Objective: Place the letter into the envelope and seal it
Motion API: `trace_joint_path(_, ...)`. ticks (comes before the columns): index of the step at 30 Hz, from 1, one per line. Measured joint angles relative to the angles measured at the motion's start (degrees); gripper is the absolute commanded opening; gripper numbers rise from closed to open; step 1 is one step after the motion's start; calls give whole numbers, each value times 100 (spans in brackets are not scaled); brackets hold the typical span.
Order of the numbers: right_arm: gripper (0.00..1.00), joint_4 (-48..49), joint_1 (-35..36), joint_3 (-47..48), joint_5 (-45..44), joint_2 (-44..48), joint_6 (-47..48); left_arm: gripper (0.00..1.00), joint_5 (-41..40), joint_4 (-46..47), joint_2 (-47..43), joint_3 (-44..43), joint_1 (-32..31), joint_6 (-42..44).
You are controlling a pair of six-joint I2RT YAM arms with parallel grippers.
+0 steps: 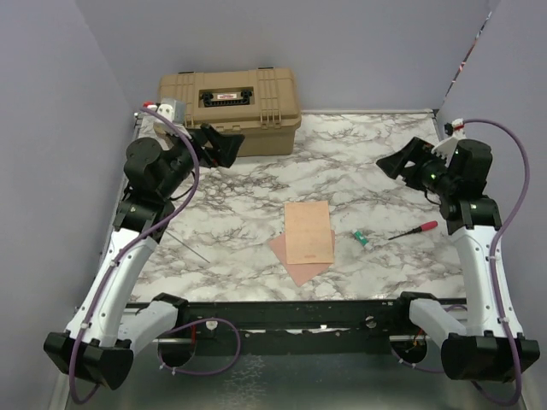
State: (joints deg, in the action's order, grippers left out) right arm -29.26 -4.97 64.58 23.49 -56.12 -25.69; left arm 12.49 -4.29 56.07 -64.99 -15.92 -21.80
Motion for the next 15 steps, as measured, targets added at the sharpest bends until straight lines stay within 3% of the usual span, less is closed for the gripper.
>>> trace_joint_path(5, 88, 153, 0, -695, 358, -286, -254, 99, 623, 286, 343, 466, -396, -439)
trace_joint_path(11, 82, 533, 0, -1565, 796, -726, -678, 99, 562, 385, 903, 1204, -1488, -857)
trace_joint_path(15, 79, 800, 0, -1908, 1078, -1062, -850, 95, 273, 621, 1405, 1537, -1853, -1193)
